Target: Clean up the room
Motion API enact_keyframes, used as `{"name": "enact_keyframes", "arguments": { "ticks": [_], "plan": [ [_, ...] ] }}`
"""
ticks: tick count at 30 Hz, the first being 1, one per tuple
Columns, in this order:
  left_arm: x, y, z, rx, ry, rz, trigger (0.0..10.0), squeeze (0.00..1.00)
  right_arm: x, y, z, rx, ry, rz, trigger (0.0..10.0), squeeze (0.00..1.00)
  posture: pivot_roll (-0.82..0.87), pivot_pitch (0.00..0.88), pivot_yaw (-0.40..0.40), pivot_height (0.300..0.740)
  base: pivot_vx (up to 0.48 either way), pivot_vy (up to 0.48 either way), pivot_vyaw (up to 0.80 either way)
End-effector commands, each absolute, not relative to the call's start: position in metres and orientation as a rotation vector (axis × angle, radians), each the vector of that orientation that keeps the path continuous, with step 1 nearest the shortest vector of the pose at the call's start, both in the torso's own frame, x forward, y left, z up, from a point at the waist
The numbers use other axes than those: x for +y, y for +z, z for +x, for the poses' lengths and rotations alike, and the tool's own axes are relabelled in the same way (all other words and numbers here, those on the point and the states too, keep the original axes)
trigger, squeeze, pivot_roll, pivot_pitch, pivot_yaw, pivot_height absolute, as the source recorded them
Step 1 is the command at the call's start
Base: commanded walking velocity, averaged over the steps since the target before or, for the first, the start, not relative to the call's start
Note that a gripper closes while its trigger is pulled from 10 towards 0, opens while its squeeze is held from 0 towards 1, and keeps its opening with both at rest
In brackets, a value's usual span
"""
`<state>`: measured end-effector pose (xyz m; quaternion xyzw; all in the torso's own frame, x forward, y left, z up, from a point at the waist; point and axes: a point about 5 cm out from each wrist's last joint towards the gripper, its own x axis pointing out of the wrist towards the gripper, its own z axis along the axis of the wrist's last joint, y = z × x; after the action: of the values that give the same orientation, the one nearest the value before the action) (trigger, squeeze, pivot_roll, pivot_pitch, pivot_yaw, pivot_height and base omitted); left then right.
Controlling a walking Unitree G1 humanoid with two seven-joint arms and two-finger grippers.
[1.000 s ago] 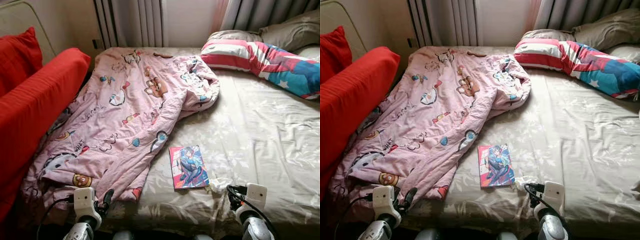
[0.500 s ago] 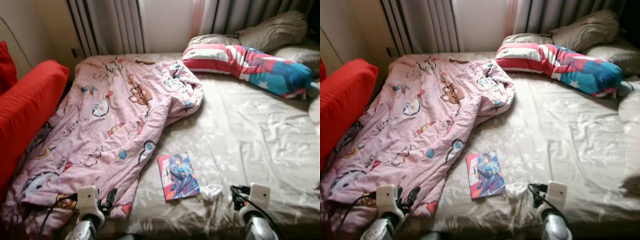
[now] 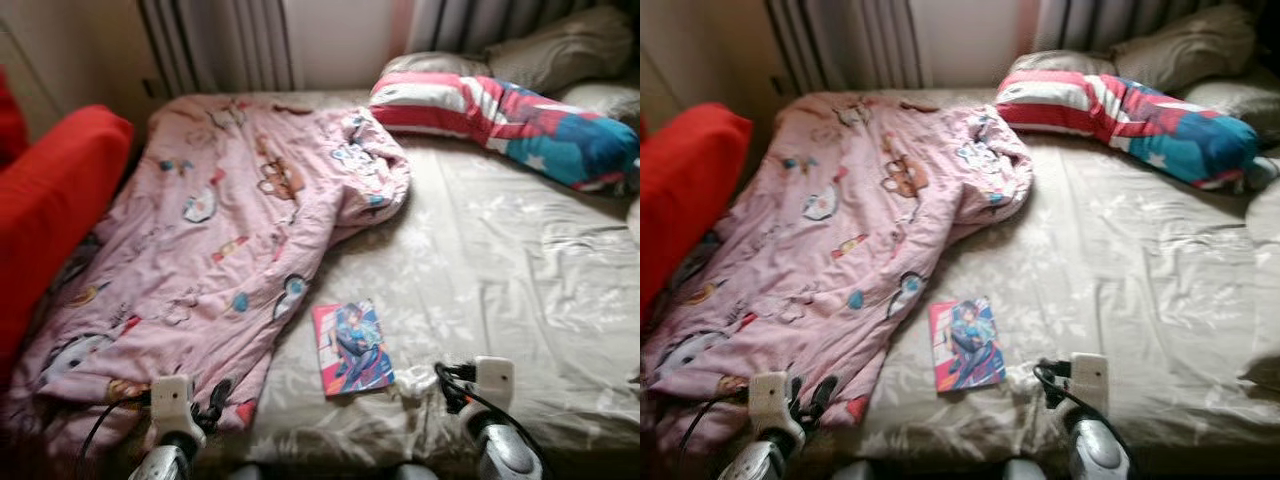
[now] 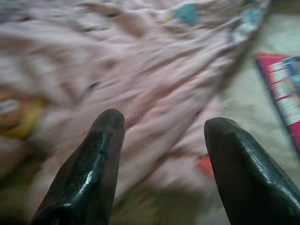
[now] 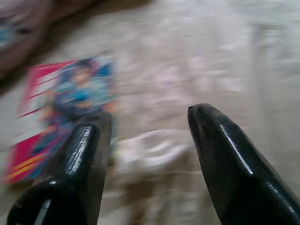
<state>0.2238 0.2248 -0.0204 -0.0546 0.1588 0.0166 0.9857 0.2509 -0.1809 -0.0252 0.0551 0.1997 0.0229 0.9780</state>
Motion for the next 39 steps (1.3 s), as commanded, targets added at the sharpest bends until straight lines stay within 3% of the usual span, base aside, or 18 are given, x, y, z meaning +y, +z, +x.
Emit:
{"name": "enact_keyframes", "arguments": {
  "ticks": [1,4,5,6,8,9,10,11,12,23,39],
  "plan": [
    [0.226,-0.017,0.226,0.307,0.021,-0.108,10.0,0.00,-0.183,-0.026,0.251,0.423,0.056,0.104,10.0,0.00,-0.02,0.132,0.045,0.650,0.000,0.000,0.00],
    [0.227,-0.013,0.229,0.297,0.012,-0.100,10.0,0.00,-0.180,-0.022,0.257,0.412,0.069,0.102,10.0,0.00,-0.01,0.185,0.061,0.650,0.000,0.000,0.00],
    [0.226,-0.012,0.231,0.294,0.003,-0.096,10.0,0.00,-0.180,-0.020,0.261,0.407,0.065,0.107,10.0,0.10,-0.01,0.198,0.064,0.650,0.000,0.000,0.00],
    [0.226,-0.011,0.233,0.292,-0.005,-0.092,10.0,0.00,-0.179,-0.017,0.265,0.404,0.063,0.110,10.0,0.45,0.00,0.218,0.070,0.650,0.000,0.000,0.00],
    [0.225,-0.010,0.235,0.290,-0.010,-0.091,10.0,0.00,-0.179,-0.016,0.268,0.402,0.062,0.112,10.0,0.45,0.00,0.218,0.070,0.650,0.000,0.000,0.00],
    [0.226,-0.005,0.238,0.276,-0.018,-0.083,10.0,0.00,-0.178,-0.010,0.275,0.384,0.053,0.114,10.0,0.55,0.01,0.240,0.079,0.650,0.000,0.000,0.00],
    [0.226,-0.002,0.241,0.264,-0.023,-0.081,10.0,0.00,-0.177,-0.007,0.279,0.376,0.042,0.118,10.0,0.39,0.02,0.262,0.085,0.650,0.000,0.000,0.00],
    [0.226,-0.002,0.241,0.264,-0.023,-0.081,10.0,0.00,-0.177,-0.007,0.279,0.376,0.042,0.118,10.0,0.39,0.02,0.262,0.085,0.650,0.000,0.000,0.00],
    [0.225,0.003,0.247,0.243,-0.029,-0.083,10.0,0.00,-0.175,-0.003,0.285,0.371,0.027,0.115,10.0,0.00,0.03,0.266,0.090,0.650,0.000,0.000,0.00],
    [0.211,0.030,0.263,0.145,-0.085,-0.091,10.0,0.00,-0.175,0.007,0.301,0.389,-0.011,0.106,10.0,0.00,0.05,0.363,0.106,0.650,0.000,0.000,0.00],
    [0.217,0.039,0.250,0.149,-0.081,-0.076,10.0,0.00,-0.174,-0.001,0.294,0.441,-0.008,0.107,10.0,0.00,0.09,0.372,0.111,0.650,0.000,0.000,0.00]
  ]
}}
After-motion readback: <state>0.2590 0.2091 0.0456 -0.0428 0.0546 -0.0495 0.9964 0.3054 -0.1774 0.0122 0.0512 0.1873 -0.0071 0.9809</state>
